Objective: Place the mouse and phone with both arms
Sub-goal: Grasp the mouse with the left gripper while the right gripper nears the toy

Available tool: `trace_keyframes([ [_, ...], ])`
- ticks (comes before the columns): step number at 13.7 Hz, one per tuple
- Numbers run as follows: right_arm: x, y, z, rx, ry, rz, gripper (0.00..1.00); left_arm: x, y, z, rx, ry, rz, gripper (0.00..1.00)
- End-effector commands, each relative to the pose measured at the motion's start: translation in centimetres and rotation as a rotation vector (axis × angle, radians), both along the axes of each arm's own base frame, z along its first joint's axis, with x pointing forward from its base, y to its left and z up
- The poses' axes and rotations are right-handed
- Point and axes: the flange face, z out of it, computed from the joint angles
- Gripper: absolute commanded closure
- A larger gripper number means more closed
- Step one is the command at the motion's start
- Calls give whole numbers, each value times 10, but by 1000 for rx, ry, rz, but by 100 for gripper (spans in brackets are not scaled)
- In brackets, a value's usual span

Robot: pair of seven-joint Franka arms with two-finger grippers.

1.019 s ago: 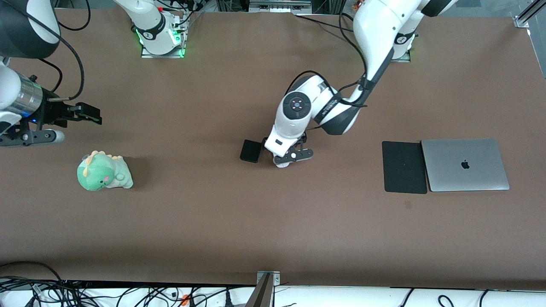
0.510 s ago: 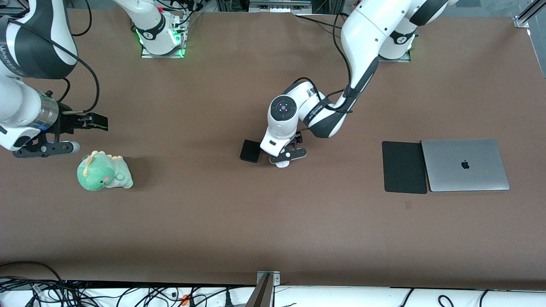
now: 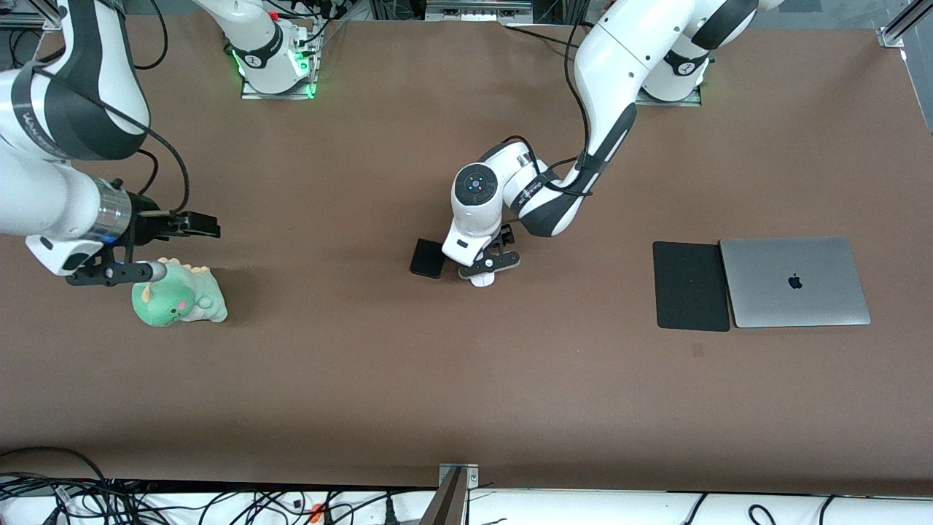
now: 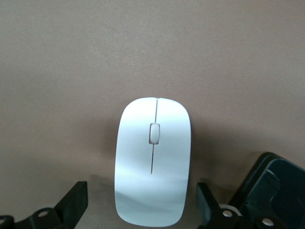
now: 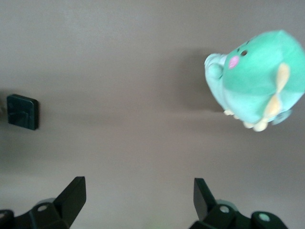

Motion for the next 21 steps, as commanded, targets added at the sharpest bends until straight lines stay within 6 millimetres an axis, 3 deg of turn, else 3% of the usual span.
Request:
trace_keyframes([
  [1,6,23,-14,-9,23,-65,0,3,-6,-5,6,-30,20,0],
  [3,9,38,-23,-22,14,-76,0,2,-6,-8,9,-26,20,2],
  [7,8,62,-30,-54,13,-170,0,3,-5,-9,9,-25,20,37],
  [9,8,71,-32,-57,1,-175,0,6,-3,-5,6,-27,22,45],
  [11,7,77,-35,-59,-5,-175,0,17,4,13,-4,-51,25,45],
  [14,6,82,-40,-55,-17,-171,0,47,33,57,-21,-94,70,45],
  [17,4,103,-48,-64,-27,-218,0,84,94,83,48,-93,92,44],
  [19,2,132,-56,-69,-44,-243,0,116,155,101,81,-93,101,44],
  [21,2,163,-73,-69,-71,-267,0,134,218,120,99,-80,70,43],
])
